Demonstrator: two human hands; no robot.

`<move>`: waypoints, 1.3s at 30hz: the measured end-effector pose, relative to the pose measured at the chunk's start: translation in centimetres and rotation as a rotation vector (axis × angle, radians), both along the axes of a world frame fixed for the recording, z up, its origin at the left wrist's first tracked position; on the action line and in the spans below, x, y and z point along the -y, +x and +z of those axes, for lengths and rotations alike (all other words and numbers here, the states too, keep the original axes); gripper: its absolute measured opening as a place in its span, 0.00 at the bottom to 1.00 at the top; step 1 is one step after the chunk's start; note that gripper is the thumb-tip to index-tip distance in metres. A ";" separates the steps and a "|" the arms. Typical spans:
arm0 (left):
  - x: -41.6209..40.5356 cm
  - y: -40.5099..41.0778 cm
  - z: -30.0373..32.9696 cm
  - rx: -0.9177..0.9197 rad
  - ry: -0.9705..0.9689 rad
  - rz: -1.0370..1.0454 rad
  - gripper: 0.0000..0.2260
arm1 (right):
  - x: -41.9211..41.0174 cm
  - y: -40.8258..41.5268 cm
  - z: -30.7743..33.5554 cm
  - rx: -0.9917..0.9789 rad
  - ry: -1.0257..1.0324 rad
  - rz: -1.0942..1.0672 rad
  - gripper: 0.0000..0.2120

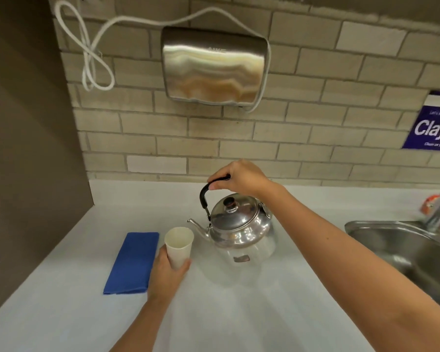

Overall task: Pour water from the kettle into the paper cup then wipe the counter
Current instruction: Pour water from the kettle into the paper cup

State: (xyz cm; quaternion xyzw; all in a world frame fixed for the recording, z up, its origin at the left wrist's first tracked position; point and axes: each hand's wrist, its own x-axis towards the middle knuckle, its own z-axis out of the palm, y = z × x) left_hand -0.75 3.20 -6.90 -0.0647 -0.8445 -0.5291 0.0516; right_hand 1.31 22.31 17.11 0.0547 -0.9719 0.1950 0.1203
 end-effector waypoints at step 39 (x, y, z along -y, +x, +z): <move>-0.2 -0.2 0.1 0.028 0.028 0.023 0.32 | 4.0 -0.6 3.6 0.033 0.451 0.140 0.12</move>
